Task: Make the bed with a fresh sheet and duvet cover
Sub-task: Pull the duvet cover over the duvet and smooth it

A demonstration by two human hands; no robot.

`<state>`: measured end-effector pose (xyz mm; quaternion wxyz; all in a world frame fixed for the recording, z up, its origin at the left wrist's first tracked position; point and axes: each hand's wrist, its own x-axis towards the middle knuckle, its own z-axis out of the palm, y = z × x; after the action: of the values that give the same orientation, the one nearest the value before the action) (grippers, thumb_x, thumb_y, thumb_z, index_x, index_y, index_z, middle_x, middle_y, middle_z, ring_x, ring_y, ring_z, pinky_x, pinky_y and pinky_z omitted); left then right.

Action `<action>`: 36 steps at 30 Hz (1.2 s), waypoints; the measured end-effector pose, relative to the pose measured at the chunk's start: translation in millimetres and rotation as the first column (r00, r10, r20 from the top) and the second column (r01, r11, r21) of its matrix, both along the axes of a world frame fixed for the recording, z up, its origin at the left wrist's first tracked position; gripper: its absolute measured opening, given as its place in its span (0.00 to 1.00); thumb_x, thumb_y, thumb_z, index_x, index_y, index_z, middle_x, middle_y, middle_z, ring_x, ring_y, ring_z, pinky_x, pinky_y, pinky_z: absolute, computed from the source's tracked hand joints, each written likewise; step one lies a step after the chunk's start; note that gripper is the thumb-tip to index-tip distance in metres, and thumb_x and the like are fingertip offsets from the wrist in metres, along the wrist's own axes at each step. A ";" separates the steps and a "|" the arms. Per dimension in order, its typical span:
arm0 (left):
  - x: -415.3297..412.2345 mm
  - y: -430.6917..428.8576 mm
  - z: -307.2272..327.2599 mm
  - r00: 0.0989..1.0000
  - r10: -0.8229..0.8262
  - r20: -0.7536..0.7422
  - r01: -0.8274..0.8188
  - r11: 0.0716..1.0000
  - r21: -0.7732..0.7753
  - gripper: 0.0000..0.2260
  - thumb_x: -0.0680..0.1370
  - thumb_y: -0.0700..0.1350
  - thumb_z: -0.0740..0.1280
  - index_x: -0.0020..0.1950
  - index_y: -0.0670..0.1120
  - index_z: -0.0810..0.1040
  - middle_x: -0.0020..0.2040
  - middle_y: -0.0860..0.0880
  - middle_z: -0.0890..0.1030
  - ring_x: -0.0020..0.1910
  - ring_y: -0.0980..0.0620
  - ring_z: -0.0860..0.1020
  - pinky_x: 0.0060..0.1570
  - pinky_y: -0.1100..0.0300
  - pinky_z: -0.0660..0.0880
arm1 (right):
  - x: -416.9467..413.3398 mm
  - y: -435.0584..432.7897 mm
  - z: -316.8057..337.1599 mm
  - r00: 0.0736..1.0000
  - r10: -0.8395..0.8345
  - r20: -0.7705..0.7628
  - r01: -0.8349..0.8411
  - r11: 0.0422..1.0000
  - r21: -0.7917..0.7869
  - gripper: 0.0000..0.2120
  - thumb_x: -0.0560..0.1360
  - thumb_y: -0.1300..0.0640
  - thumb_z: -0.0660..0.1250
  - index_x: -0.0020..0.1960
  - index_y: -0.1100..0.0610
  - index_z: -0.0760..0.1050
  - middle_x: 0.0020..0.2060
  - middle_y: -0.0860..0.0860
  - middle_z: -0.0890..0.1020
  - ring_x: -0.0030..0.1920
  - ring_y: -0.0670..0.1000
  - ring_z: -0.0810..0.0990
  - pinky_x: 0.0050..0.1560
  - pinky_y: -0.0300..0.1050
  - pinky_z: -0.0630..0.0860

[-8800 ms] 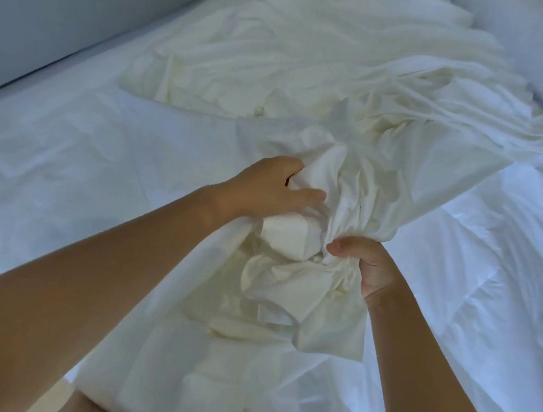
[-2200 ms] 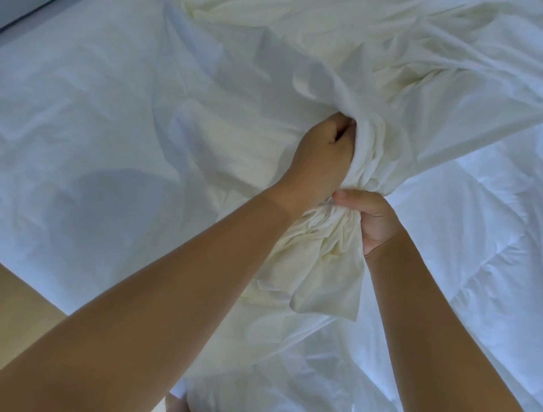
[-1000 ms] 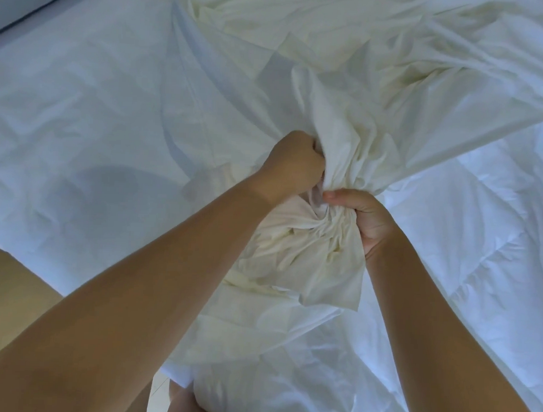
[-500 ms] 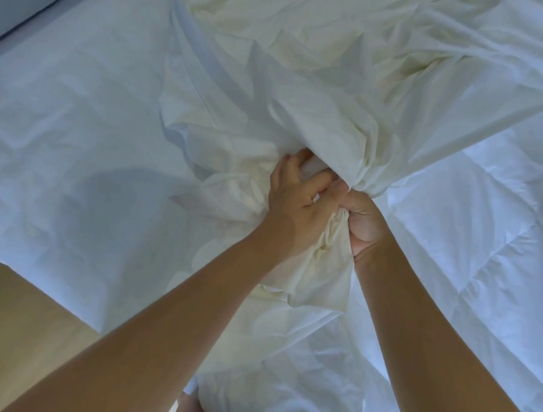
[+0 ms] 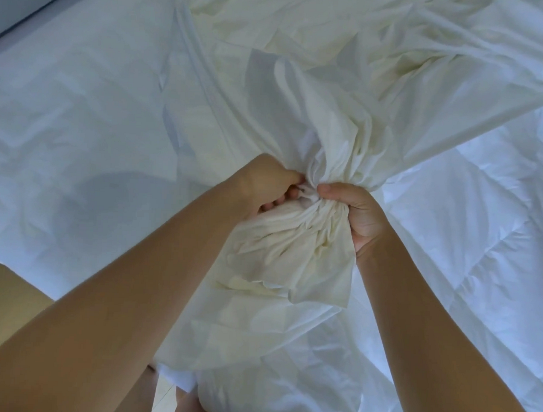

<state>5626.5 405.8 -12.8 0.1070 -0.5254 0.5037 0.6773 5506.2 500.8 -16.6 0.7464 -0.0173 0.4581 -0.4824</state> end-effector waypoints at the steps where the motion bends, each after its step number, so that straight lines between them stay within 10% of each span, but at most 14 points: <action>1: -6.3 -3.8 3.7 0.997 0.006 -0.072 -0.008 1.000 -0.026 0.13 0.78 0.45 0.62 0.34 0.44 0.73 0.28 0.48 0.70 0.25 0.54 0.65 0.25 0.63 0.61 | -0.8 0.7 0.0 1.000 0.001 -0.026 -0.001 1.000 -0.001 0.22 0.58 0.62 0.78 0.50 0.65 0.78 0.47 0.60 0.79 0.53 0.60 0.78 0.58 0.56 0.75; 7: -31.3 -12.3 22.9 0.884 0.082 -0.460 -0.194 0.960 -0.202 0.08 0.79 0.36 0.59 0.44 0.37 0.76 0.32 0.46 0.75 0.26 0.57 0.72 0.29 0.64 0.71 | -8.8 -3.3 13.5 0.994 -0.028 -0.103 0.030 0.999 0.019 0.24 0.44 0.60 0.84 0.40 0.57 0.84 0.39 0.54 0.84 0.43 0.54 0.84 0.44 0.51 0.81; 11: -42.6 -10.6 19.3 0.868 -0.096 -0.488 -0.113 0.918 -0.381 0.10 0.79 0.40 0.59 0.54 0.37 0.78 0.49 0.40 0.82 0.48 0.44 0.80 0.54 0.50 0.75 | -12.8 -4.4 19.0 0.995 0.011 -0.103 -0.008 0.999 0.035 0.25 0.44 0.59 0.84 0.40 0.59 0.84 0.38 0.55 0.84 0.42 0.55 0.84 0.42 0.50 0.81; 20: -44.8 3.5 6.0 0.852 0.044 -0.521 -0.283 0.876 -0.389 0.11 0.80 0.42 0.59 0.54 0.39 0.79 0.48 0.41 0.82 0.49 0.44 0.80 0.54 0.47 0.75 | 7.9 -5.8 1.7 0.980 -0.181 -0.088 0.178 0.983 -0.039 0.15 0.55 0.64 0.74 0.42 0.59 0.84 0.42 0.56 0.84 0.47 0.57 0.83 0.52 0.54 0.78; 28: -62.4 -28.2 12.3 0.857 -0.427 -0.288 0.074 0.655 -0.752 0.09 0.81 0.42 0.56 0.49 0.40 0.75 0.42 0.51 0.75 0.42 0.53 0.73 0.36 0.66 0.65 | 2.8 -6.9 9.0 0.991 -0.120 -0.054 0.120 0.993 -0.007 0.26 0.47 0.63 0.81 0.45 0.63 0.83 0.44 0.59 0.84 0.47 0.58 0.84 0.46 0.54 0.80; 33: -26.7 -14.4 1.2 0.916 -0.144 -0.375 -0.146 0.750 -0.645 0.09 0.80 0.47 0.60 0.46 0.44 0.75 0.39 0.49 0.78 0.38 0.51 0.76 0.43 0.56 0.72 | -1.8 3.9 3.8 0.991 -0.101 -0.088 0.104 0.994 0.031 0.26 0.49 0.67 0.75 0.48 0.63 0.81 0.45 0.60 0.83 0.49 0.60 0.82 0.54 0.56 0.78; 36: -0.5 13.2 -8.2 0.997 -0.070 -0.030 0.042 0.837 -0.546 0.20 0.76 0.60 0.61 0.33 0.47 0.69 0.31 0.52 0.73 0.33 0.52 0.71 0.39 0.57 0.67 | 0.8 6.8 1.6 0.991 -0.120 -0.065 0.123 0.991 0.046 0.22 0.52 0.67 0.76 0.46 0.63 0.83 0.43 0.59 0.84 0.46 0.58 0.84 0.48 0.52 0.80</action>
<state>5626.0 419.0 -21.0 -0.0392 -0.5026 0.6931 0.5153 5507.0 507.6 -15.0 0.7013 0.0143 0.4929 -0.5148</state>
